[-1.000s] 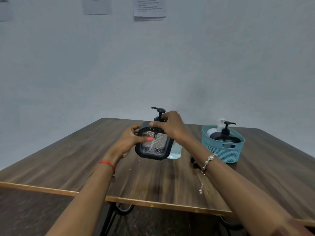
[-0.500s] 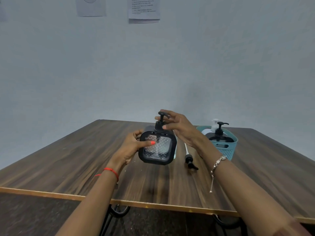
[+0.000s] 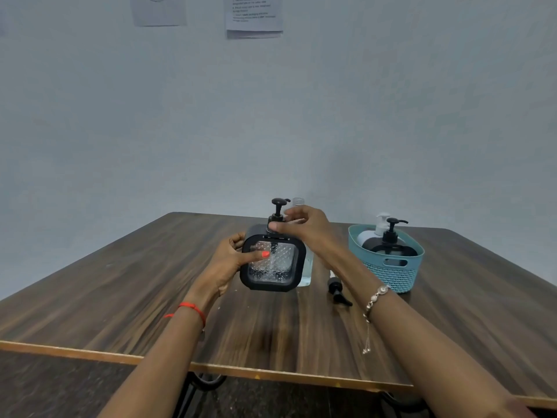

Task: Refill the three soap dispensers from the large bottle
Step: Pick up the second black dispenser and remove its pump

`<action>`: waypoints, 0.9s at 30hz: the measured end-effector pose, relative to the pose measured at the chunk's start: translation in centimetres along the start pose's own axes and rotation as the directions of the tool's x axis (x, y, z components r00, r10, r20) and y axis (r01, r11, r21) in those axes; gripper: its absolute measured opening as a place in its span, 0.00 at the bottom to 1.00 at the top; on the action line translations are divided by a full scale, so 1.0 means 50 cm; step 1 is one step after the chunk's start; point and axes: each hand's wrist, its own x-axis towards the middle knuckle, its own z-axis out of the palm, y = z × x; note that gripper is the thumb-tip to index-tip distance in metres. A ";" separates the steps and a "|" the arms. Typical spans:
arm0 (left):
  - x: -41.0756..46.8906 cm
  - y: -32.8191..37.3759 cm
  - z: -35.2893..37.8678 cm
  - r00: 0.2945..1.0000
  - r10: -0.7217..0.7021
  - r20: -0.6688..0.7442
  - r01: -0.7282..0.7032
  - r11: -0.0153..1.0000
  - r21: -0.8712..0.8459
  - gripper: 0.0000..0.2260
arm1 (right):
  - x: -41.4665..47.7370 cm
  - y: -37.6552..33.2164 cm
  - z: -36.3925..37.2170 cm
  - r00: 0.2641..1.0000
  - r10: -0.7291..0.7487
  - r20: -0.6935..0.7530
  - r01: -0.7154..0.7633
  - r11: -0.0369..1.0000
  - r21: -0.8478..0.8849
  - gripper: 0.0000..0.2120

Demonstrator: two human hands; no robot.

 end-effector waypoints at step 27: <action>0.008 -0.013 -0.057 0.971 -0.036 -0.238 0.043 0.999 0.024 0.13 | 0.043 -0.037 -0.020 0.927 -0.310 -0.210 0.328 0.943 0.056 0.14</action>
